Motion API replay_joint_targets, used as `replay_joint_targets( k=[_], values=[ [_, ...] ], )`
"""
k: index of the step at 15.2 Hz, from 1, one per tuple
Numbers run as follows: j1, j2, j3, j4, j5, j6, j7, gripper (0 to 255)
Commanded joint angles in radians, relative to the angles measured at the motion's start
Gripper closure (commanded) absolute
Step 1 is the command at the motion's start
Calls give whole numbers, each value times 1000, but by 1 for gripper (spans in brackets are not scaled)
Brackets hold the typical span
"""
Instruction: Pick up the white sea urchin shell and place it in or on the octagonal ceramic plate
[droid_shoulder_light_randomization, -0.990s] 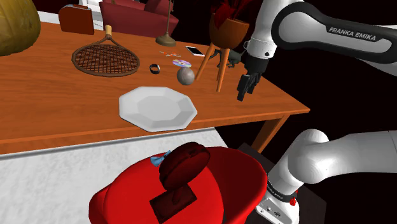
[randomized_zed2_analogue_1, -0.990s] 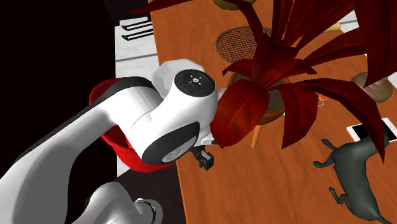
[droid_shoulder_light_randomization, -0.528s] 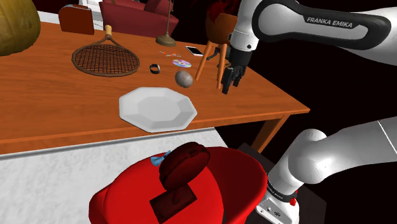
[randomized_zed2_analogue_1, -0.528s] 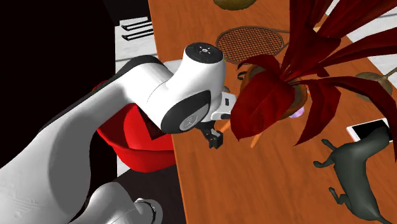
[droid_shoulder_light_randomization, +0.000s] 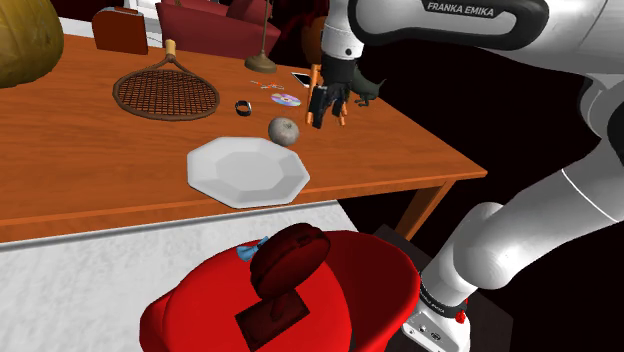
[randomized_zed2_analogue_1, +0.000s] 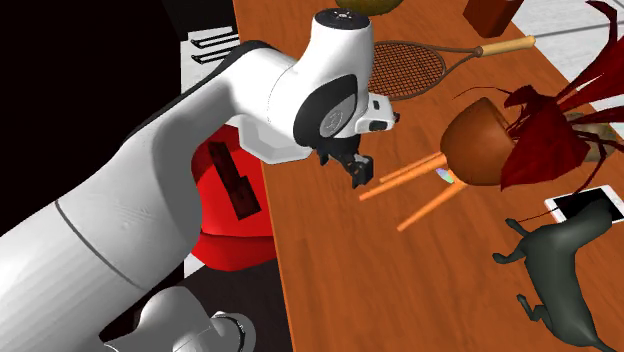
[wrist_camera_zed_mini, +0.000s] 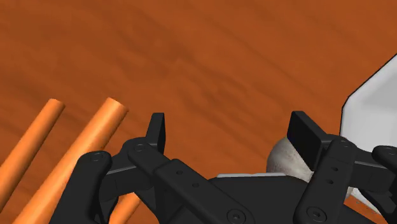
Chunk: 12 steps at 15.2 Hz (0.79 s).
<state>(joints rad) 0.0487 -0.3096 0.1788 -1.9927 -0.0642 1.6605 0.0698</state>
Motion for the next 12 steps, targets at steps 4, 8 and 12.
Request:
replay_joint_targets(
  k=[4, 8, 12],
  values=[
    [15, 184, 50, 211, -57, -11, 35, 0],
    [27, 270, 69, 306, -92, -15, 51, 0],
    [23, 263, 64, 244, -91, 41, 51, 0]
  ],
)
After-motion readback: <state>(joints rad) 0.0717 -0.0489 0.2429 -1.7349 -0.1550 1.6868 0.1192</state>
